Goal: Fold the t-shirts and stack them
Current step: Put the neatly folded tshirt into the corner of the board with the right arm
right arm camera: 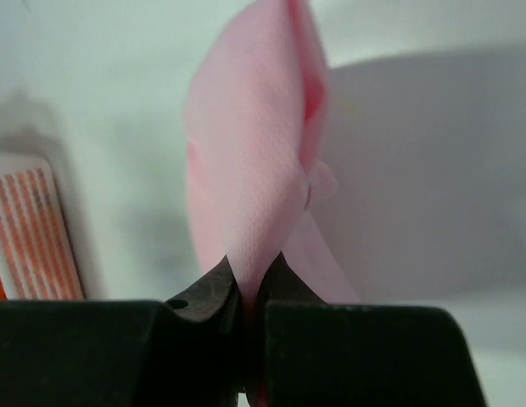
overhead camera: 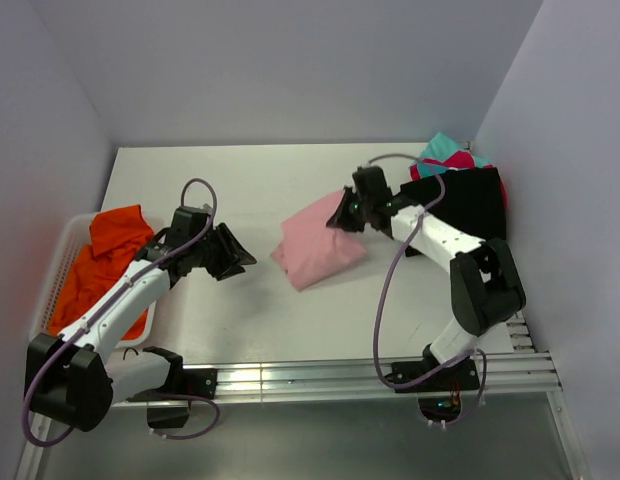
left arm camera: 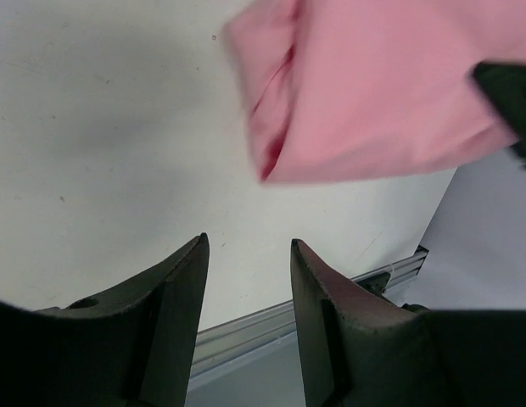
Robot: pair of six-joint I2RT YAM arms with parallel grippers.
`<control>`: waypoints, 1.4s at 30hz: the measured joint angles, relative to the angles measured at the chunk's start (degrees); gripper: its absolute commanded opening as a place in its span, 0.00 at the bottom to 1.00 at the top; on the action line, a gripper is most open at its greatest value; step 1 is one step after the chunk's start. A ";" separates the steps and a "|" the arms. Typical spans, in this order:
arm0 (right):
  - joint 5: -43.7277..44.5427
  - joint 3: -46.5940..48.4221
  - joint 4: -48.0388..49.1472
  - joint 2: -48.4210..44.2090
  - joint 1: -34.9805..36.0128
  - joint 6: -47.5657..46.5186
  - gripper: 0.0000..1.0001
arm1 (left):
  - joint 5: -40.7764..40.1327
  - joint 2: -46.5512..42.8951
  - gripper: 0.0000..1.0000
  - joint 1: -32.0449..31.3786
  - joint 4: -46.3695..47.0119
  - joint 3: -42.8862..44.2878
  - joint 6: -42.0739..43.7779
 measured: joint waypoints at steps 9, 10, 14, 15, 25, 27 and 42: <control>7.87 28.04 -17.70 8.37 -7.91 -10.45 0.00 | 0.09 -0.35 0.49 0.00 4.20 -4.02 -1.57; 8.48 29.97 -19.06 9.60 -8.72 -11.41 0.00 | 0.09 -0.57 0.49 0.02 4.55 -4.39 -1.62; 10.12 37.81 -24.79 15.87 -12.39 -14.43 0.00 | 0.11 -1.84 0.49 0.22 5.55 -5.92 -1.64; 10.19 39.26 -25.83 17.20 -13.22 -14.91 0.00 | 0.17 -2.12 0.49 0.28 5.95 -6.38 -1.64; 17.00 50.97 -34.12 21.92 -27.08 -17.55 0.00 | 3.17 -1.60 0.48 0.87 9.42 -10.51 -2.38; 18.80 51.23 -34.42 21.07 -29.44 -17.75 0.00 | 3.78 -0.48 0.48 0.98 10.58 -10.49 -2.32; 25.14 39.36 -35.56 16.02 -37.90 -17.11 1.00 | 5.60 2.34 0.48 2.51 11.93 -9.16 -0.98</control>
